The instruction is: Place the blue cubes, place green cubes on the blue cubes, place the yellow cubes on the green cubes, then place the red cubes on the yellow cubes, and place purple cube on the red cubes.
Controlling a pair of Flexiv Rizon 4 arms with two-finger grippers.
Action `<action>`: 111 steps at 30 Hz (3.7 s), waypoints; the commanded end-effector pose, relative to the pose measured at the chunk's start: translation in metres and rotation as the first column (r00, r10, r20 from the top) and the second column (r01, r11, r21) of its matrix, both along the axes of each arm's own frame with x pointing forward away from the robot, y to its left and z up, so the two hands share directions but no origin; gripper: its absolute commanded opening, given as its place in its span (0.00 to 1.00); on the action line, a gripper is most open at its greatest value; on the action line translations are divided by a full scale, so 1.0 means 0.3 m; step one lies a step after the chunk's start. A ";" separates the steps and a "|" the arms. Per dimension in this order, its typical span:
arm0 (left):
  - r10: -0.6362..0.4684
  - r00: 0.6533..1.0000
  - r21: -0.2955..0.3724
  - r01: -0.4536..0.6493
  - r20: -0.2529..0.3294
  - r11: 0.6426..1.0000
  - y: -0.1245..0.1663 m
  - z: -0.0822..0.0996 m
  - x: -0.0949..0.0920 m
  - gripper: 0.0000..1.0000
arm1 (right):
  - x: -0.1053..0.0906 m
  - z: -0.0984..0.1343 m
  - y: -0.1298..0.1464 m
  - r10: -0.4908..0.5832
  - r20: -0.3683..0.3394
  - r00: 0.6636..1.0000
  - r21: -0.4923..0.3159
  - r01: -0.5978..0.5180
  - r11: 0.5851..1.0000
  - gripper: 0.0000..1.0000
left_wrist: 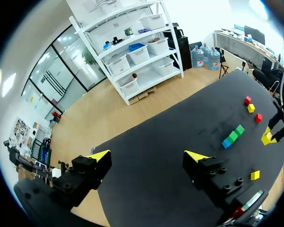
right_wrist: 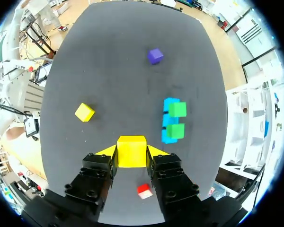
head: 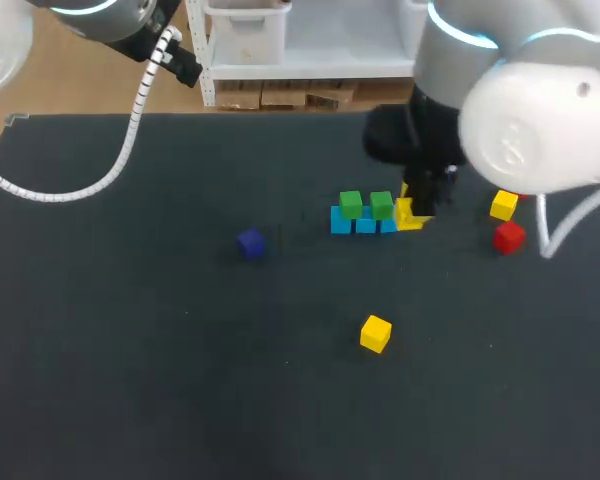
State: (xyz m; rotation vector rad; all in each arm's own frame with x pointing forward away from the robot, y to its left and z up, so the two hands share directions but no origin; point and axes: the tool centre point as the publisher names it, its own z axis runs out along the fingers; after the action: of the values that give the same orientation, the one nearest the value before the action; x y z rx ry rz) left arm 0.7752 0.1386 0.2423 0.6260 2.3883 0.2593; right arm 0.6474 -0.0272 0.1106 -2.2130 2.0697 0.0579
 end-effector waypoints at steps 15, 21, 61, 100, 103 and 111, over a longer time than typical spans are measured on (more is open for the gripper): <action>-0.001 1.000 0.000 0.001 0.000 1.000 0.002 0.000 -0.001 1.00 | 0.211 -0.110 0.130 -0.012 -0.106 0.994 -0.059 0.006 0.998 0.00; -0.001 1.000 0.000 0.001 0.000 1.000 0.002 0.000 -0.001 1.00 | 0.238 -0.123 0.145 -0.020 -0.113 0.993 -0.067 0.013 0.998 0.00; -0.001 1.000 0.000 0.001 0.000 1.000 0.002 0.000 -0.001 1.00 | 0.339 -0.175 0.114 -0.044 -0.130 0.991 -0.031 0.040 0.999 0.00; -0.001 1.000 0.000 0.001 0.000 1.000 0.002 0.000 -0.001 1.00 | 0.307 -0.172 0.114 -0.035 -0.130 0.991 -0.038 0.030 0.999 0.01; -0.001 1.000 0.000 0.001 0.000 1.000 0.002 0.000 -0.001 1.00 | 0.304 -0.177 0.116 -0.034 -0.132 0.991 -0.037 0.030 0.999 0.01; -0.001 1.000 0.000 0.001 0.000 1.000 0.002 0.000 -0.001 1.00 | 0.302 -0.184 0.118 -0.034 -0.136 0.990 -0.034 0.030 0.999 0.08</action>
State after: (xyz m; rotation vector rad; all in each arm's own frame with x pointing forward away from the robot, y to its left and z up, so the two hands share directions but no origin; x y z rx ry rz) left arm 0.7752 0.1386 0.2423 0.6260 2.3883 0.2594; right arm 0.7394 0.0099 0.0556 -2.2570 2.1941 0.1795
